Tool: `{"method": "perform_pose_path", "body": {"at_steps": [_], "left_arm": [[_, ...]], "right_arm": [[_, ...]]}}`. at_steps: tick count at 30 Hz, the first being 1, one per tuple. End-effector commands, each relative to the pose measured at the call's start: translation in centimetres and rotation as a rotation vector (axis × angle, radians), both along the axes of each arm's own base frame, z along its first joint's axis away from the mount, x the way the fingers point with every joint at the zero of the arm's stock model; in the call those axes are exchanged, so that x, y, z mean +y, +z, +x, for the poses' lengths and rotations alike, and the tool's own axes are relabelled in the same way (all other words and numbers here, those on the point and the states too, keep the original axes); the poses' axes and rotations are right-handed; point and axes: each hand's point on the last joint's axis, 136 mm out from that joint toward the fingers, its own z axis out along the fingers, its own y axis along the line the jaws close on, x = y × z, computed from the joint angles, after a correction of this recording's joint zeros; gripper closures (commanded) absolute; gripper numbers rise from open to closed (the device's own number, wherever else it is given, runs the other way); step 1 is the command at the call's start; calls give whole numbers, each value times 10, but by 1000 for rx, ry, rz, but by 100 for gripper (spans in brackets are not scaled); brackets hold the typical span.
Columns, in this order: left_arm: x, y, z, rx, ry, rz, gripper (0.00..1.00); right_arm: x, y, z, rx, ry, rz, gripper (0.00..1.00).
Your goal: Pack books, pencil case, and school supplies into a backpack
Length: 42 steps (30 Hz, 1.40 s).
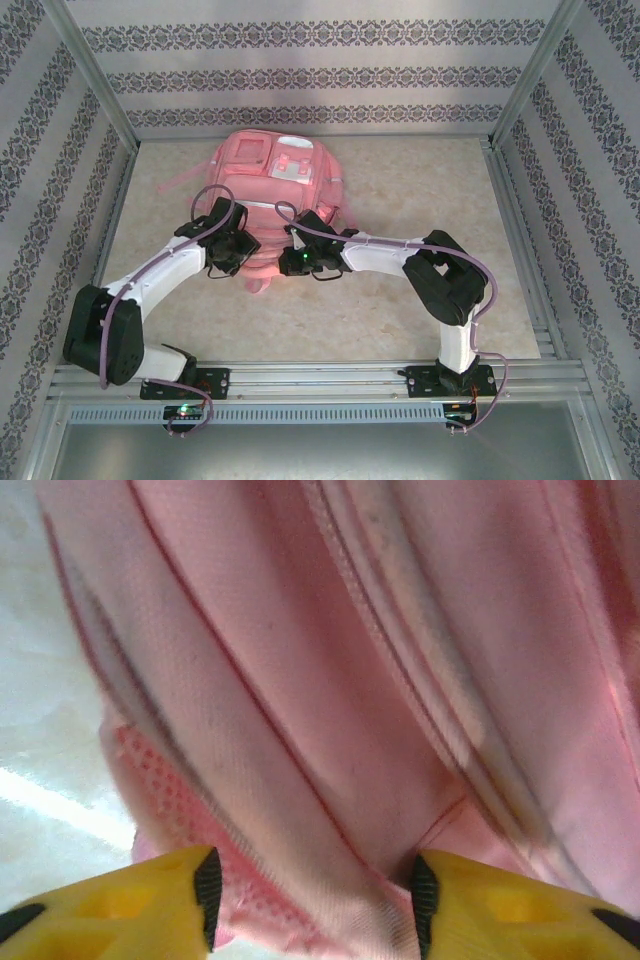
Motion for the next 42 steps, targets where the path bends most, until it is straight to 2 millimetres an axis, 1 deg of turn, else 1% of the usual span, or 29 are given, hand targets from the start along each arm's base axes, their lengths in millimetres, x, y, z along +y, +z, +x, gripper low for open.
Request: {"method": "perform_pose_path", "body": {"at_steps": [1,2,3,4,7,8,9,11,14,16,18,21,24,25,26,29,30,31,32,33,34,35,36,37,38,39,40,41,42], "left_arm": [[-1,3,26,-91,34,17,53],[0,4,31,-100,30,31,55],[1,2,36,-102,26,45,59],[3,2,40,-108,21,58,65],[9,-1,46,-110,13,90,90],[12,-3,46,-106,9,101,97],[16,-4,44,-97,6,116,100],[23,-6,38,-85,8,126,100],[35,-9,25,-70,27,134,100],[43,-8,18,-59,34,143,100],[48,-8,13,-53,35,154,100],[51,-9,7,-45,31,157,100],[49,-11,4,-36,14,147,100],[47,-12,4,-34,8,141,100],[46,-12,3,-34,2,132,100],[37,-12,5,-40,-45,111,100],[35,-12,5,-43,-59,111,100],[33,-11,5,-46,-74,116,100],[30,-9,6,-60,-94,115,100],[26,-8,7,-70,-115,104,100],[23,-6,9,-84,-135,95,100],[17,-2,12,-109,-166,73,93],[14,2,15,-136,-195,68,86],[12,7,17,-163,-221,71,81],[9,14,20,-204,-262,75,73],[9,20,22,-235,-297,90,65],[10,28,23,-271,-335,114,53],[13,35,24,-299,-360,152,13],[20,38,23,-306,-366,197,0]], "right_arm": [[2,-9,2,1,-11,1,100],[1,-11,1,2,-5,-7,100],[-2,-13,-1,3,1,-22,100],[-5,-15,-2,1,7,-39,100],[-15,-19,-5,-10,21,-88,100],[-20,-20,-5,-13,21,-106,100],[-26,-21,-5,-10,17,-119,100],[-40,-24,-2,-4,-5,-144,100],[-66,-25,9,-4,-50,-175,100],[-84,-26,20,-9,-83,-199,100],[-97,-25,31,-16,-112,-214,100],[-113,-19,57,-50,-155,-226,100],[-127,-14,87,-80,-196,-240,100],[-132,-12,100,-92,-215,-244,100],[-136,-11,111,-98,-234,-239,100],[-137,-4,145,-124,-261,-204,100],[-139,-2,153,-135,-271,-202,97],[-142,1,161,-147,-290,-206,91],[-146,5,166,-151,-312,-211,82],[-149,9,168,-153,-319,-215,75],[-150,14,166,-160,-317,-219,62],[-152,18,160,-171,-308,-227,48],[-154,21,153,-182,-297,-238,41],[-158,24,144,-193,-287,-250,37],[-164,28,135,-201,-287,-260,32],[-170,30,127,-208,-296,-269,10],[-179,39,119,-235,-312,-274,2],[-188,46,112,-265,-327,-281,2],[-196,50,107,-284,-339,-281,2]]}}
